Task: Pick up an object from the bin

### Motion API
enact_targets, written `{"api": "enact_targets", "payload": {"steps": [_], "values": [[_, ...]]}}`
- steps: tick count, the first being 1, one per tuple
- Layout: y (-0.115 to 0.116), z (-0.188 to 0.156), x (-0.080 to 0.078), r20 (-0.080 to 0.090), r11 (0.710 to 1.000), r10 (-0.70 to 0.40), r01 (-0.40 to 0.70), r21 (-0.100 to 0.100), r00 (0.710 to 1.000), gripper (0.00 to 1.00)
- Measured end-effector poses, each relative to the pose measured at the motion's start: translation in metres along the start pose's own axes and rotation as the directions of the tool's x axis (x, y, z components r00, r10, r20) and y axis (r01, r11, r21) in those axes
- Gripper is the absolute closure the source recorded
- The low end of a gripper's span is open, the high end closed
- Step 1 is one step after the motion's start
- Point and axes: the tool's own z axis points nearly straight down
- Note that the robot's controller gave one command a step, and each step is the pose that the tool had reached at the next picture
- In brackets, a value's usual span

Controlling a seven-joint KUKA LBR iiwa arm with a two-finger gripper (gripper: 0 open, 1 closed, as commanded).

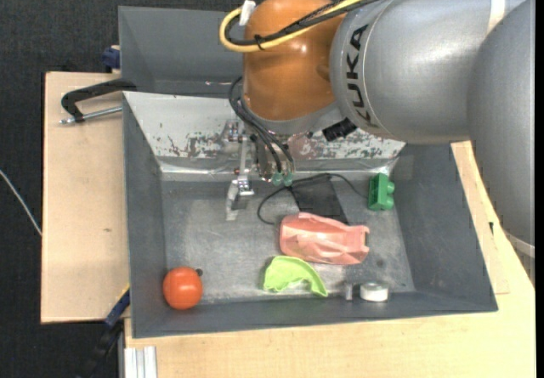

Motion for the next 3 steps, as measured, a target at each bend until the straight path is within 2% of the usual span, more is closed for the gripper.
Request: {"api": "enact_targets", "payload": {"steps": [1,2,3], "values": [[-0.092,0.044,-0.013,0.004,0.991,0.134,-0.134,0.000,0.991,1.00],[-0.092,0.044,-0.013,0.004,0.991,0.134,-0.134,0.000,0.991,1.00],[-0.094,0.058,-0.009,0.003,0.995,0.104,-0.104,0.000,0.995,1.00]]}}
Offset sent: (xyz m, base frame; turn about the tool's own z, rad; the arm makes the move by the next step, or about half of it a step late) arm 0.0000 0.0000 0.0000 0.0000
